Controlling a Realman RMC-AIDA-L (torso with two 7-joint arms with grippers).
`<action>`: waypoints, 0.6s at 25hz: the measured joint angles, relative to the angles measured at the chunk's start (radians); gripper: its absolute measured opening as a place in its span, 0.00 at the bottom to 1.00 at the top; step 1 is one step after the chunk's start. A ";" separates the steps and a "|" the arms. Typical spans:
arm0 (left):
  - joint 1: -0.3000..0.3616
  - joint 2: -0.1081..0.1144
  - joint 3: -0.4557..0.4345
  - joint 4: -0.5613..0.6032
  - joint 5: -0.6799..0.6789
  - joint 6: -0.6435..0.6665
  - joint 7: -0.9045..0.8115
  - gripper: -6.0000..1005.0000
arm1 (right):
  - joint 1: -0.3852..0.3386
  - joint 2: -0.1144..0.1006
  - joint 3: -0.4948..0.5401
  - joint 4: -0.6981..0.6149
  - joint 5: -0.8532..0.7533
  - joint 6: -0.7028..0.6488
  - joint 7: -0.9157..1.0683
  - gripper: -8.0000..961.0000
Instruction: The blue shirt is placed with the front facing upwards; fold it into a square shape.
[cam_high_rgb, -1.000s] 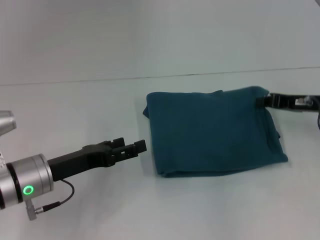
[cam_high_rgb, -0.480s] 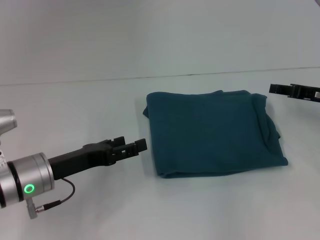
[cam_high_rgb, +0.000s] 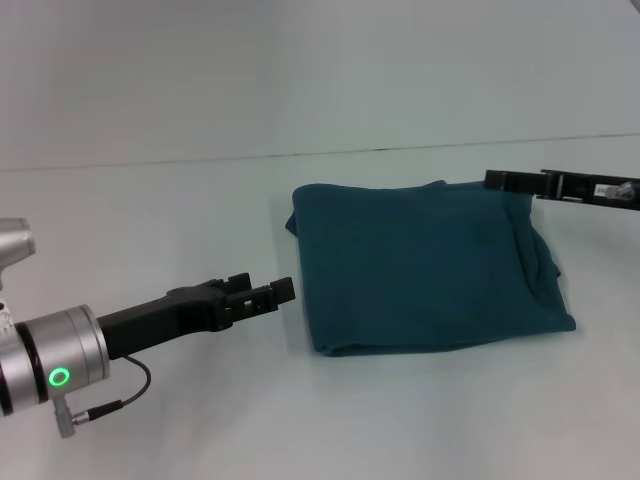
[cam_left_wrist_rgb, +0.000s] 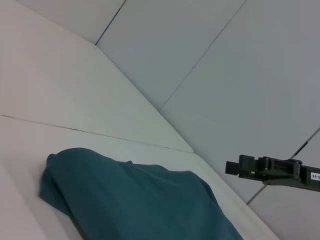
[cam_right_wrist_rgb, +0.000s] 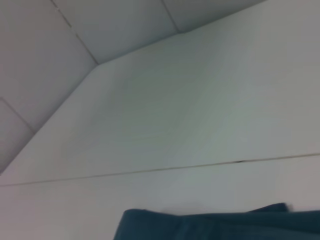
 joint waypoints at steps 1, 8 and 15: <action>0.000 0.000 0.000 0.000 0.000 0.000 0.000 0.96 | 0.001 0.003 -0.001 0.001 -0.001 -0.005 -0.002 0.71; -0.005 0.000 0.000 -0.001 0.000 0.000 -0.001 0.96 | 0.013 -0.007 -0.016 0.064 -0.004 -0.035 -0.016 0.56; -0.004 0.000 0.000 -0.001 0.000 -0.001 -0.001 0.96 | 0.035 -0.026 -0.018 0.170 -0.058 0.058 -0.022 0.26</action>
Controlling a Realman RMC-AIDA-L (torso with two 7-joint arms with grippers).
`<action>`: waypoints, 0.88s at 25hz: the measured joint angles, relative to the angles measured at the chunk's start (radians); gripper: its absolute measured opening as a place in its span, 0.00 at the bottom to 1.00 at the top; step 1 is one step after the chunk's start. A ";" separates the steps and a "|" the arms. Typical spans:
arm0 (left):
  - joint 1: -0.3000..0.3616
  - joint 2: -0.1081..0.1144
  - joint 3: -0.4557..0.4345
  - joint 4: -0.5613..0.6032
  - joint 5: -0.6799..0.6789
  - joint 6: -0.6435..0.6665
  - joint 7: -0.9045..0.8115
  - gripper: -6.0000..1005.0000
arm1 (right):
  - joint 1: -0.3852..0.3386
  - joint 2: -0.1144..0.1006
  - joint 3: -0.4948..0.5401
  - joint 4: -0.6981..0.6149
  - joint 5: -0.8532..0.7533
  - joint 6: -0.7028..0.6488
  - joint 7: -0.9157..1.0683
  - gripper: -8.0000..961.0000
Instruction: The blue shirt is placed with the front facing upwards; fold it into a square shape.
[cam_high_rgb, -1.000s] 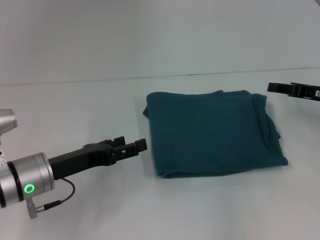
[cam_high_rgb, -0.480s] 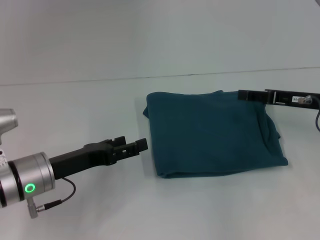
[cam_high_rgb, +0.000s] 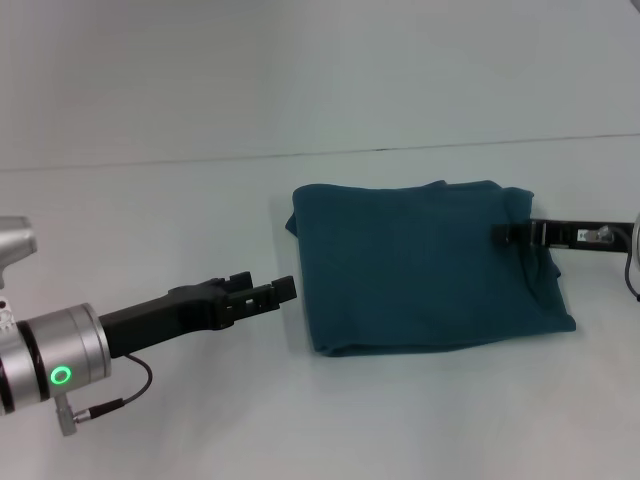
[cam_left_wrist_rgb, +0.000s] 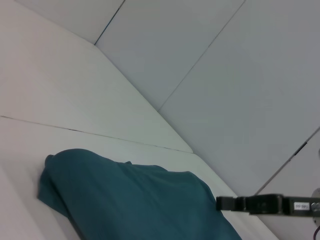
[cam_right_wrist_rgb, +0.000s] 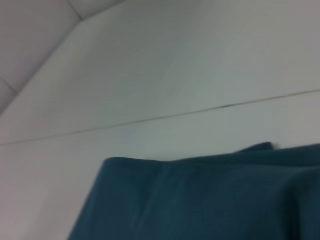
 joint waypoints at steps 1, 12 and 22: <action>0.000 0.000 0.000 0.000 0.000 0.000 0.000 0.96 | 0.001 0.004 0.000 0.002 -0.010 0.016 0.000 0.21; 0.008 0.000 0.000 0.000 0.000 -0.005 0.002 0.96 | -0.023 0.013 0.005 0.023 -0.054 0.131 0.010 0.03; 0.010 0.000 0.000 0.000 0.001 -0.005 0.002 0.96 | -0.039 0.020 0.035 -0.019 -0.045 0.207 0.011 0.02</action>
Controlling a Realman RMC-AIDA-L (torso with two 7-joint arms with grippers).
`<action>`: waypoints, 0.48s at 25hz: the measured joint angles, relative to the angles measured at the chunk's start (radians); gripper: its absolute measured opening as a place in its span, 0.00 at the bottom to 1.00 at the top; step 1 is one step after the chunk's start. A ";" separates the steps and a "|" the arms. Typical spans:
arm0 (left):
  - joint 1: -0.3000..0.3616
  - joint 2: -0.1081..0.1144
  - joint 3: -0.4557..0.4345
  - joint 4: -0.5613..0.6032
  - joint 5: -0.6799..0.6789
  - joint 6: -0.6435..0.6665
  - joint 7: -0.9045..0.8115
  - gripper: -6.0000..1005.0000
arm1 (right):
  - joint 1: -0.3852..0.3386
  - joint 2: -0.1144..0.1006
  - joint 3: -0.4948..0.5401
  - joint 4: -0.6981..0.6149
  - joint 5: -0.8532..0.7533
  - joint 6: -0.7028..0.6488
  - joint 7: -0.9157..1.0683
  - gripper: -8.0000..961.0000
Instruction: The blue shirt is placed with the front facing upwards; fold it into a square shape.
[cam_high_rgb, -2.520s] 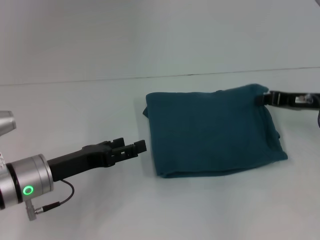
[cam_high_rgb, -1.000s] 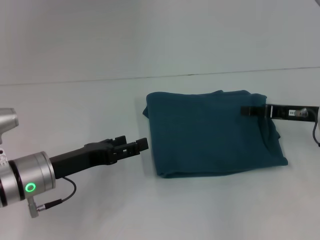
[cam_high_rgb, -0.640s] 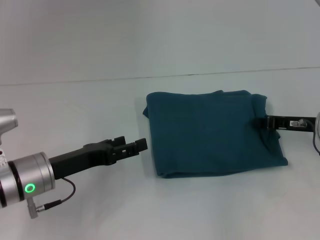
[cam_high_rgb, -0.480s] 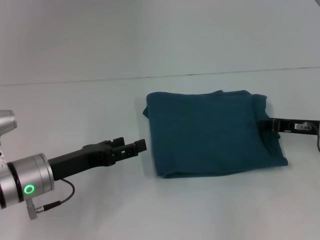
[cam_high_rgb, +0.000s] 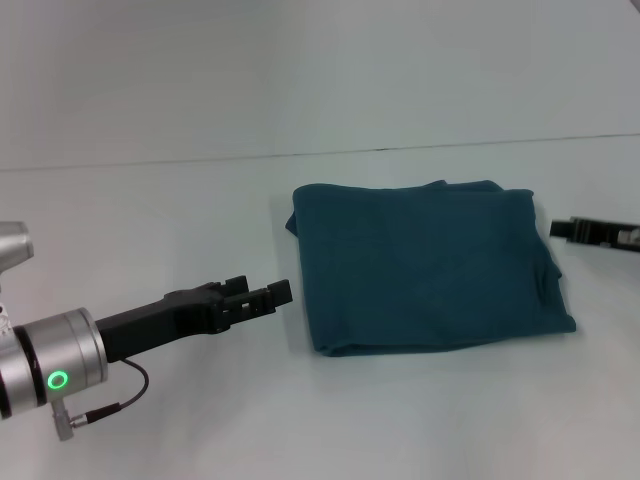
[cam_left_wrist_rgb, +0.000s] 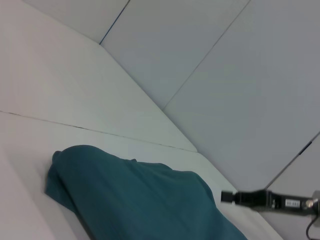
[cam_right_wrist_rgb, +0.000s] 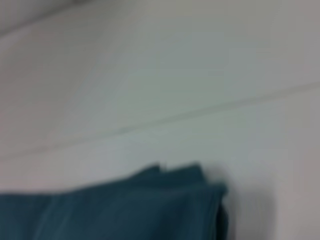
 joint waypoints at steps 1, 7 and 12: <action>0.000 0.000 0.000 0.000 0.000 0.000 0.000 0.96 | -0.003 0.006 0.010 -0.021 0.003 0.000 0.000 0.02; -0.005 0.000 0.002 -0.016 -0.001 0.004 0.000 0.96 | 0.004 0.024 0.018 -0.097 0.013 -0.054 0.000 0.02; -0.011 0.001 0.002 -0.030 -0.001 0.003 -0.001 0.96 | 0.046 0.018 -0.042 -0.042 0.007 -0.045 -0.010 0.03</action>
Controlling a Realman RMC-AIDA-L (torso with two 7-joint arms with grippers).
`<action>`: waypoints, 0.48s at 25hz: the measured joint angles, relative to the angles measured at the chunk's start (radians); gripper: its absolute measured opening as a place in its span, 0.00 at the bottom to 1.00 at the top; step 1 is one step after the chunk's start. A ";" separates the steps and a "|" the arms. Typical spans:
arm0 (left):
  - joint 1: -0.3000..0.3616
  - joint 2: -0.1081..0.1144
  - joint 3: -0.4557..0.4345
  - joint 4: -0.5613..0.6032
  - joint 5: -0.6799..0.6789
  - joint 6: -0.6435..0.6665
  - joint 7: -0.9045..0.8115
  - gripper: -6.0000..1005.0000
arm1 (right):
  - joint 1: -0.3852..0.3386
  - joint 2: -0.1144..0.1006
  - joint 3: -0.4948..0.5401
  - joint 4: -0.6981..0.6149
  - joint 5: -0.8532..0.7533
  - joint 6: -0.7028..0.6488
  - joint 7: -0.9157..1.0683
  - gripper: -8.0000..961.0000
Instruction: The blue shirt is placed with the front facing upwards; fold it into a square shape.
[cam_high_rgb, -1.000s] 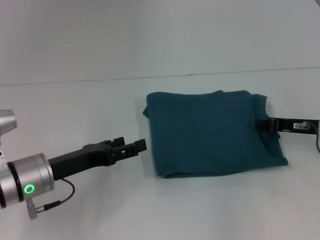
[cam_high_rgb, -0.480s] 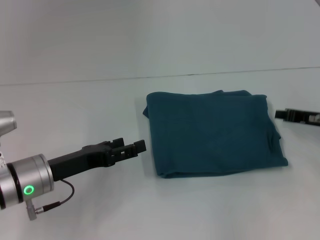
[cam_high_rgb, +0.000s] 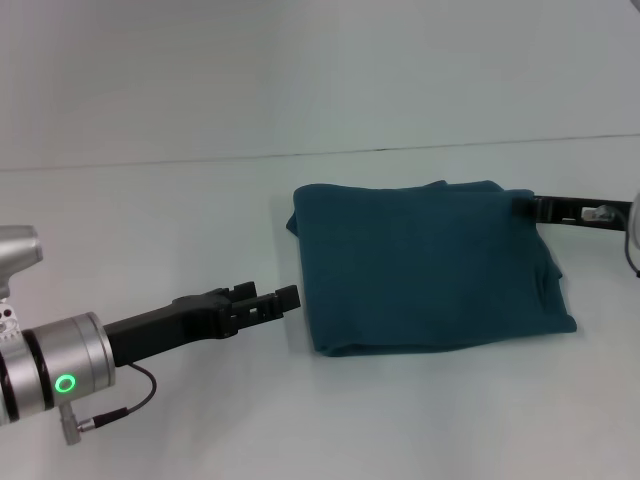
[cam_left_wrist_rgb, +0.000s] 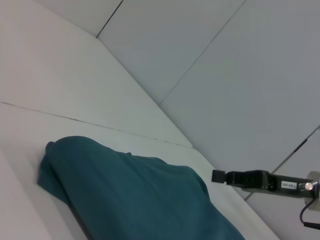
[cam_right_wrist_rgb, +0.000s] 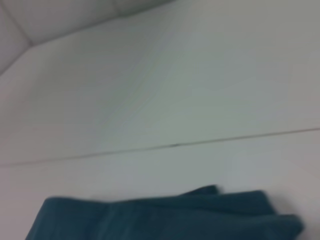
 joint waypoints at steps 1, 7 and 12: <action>0.000 0.000 0.000 0.000 0.000 0.001 0.000 0.96 | 0.005 0.000 -0.010 0.009 -0.003 0.007 0.000 0.03; -0.004 0.000 0.001 -0.001 -0.001 -0.001 0.000 0.96 | 0.033 0.008 -0.023 0.058 -0.088 0.100 0.002 0.04; -0.005 0.000 0.000 -0.001 -0.001 0.001 0.000 0.96 | 0.046 0.023 -0.024 0.085 -0.133 0.196 0.002 0.04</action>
